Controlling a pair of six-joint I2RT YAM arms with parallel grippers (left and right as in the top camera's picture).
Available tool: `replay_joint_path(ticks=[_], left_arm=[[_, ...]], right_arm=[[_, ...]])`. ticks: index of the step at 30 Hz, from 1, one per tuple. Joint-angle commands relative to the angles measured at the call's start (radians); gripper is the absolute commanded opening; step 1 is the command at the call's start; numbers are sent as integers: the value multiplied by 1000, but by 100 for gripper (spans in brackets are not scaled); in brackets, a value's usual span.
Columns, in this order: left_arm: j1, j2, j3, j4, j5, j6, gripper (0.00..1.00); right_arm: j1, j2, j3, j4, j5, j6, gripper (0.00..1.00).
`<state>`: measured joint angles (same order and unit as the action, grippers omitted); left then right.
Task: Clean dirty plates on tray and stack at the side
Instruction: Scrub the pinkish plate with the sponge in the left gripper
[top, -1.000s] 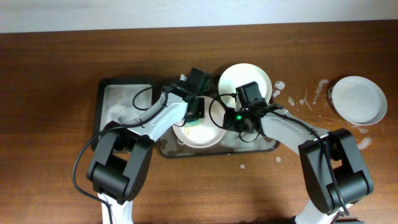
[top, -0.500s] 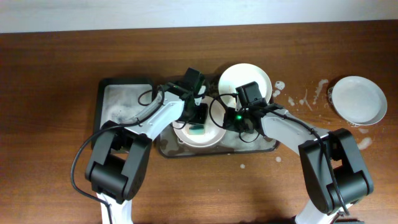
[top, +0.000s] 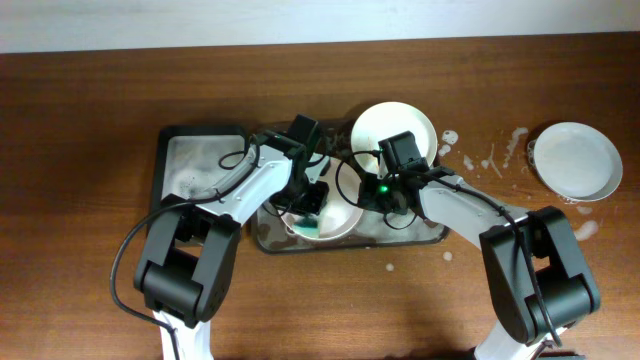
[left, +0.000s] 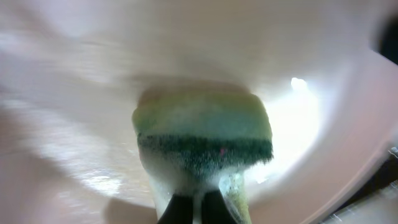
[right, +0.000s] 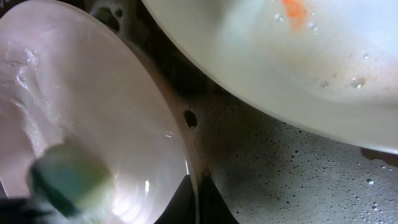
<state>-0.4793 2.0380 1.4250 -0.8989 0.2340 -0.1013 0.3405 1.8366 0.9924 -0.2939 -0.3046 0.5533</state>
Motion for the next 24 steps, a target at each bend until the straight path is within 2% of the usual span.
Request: replay_joint_path(ticks=[1, 2, 3, 5, 7, 9, 12, 14, 16, 20, 22, 24], left_arm=[[-11, 9, -17, 19, 140, 167, 1], [-11, 10, -17, 52, 125, 170, 1], [-11, 10, -17, 109, 45, 132, 1], [-11, 10, -18, 168, -122, 27, 1], [-11, 10, -18, 233, -360, -114, 1], [-10, 10, -18, 278, -514, -180, 1], [-10, 10, -18, 260, -615, -225, 1], [-11, 10, -18, 184, -583, -224, 1], [-11, 10, -18, 99, -445, -218, 1], [-11, 10, -18, 104, 84, 1, 1], [-11, 10, -18, 147, 50, 5, 1], [-11, 10, -18, 203, -36, -48, 1]], right_arm=[[-1, 10, 14, 4, -2, 5, 4], [-1, 10, 14, 4, -3, 5, 4], [-1, 10, 14, 4, -3, 5, 4], [-1, 10, 14, 3, -3, 5, 4], [-1, 10, 14, 3, -2, 5, 4], [-1, 10, 14, 4, -2, 5, 4], [-1, 10, 14, 4, -2, 5, 4], [-1, 10, 14, 3, -2, 5, 4], [-1, 10, 14, 3, -2, 5, 4], [-1, 10, 14, 4, -3, 5, 4], [-1, 10, 14, 3, -3, 5, 4], [-1, 10, 14, 3, -3, 5, 4]])
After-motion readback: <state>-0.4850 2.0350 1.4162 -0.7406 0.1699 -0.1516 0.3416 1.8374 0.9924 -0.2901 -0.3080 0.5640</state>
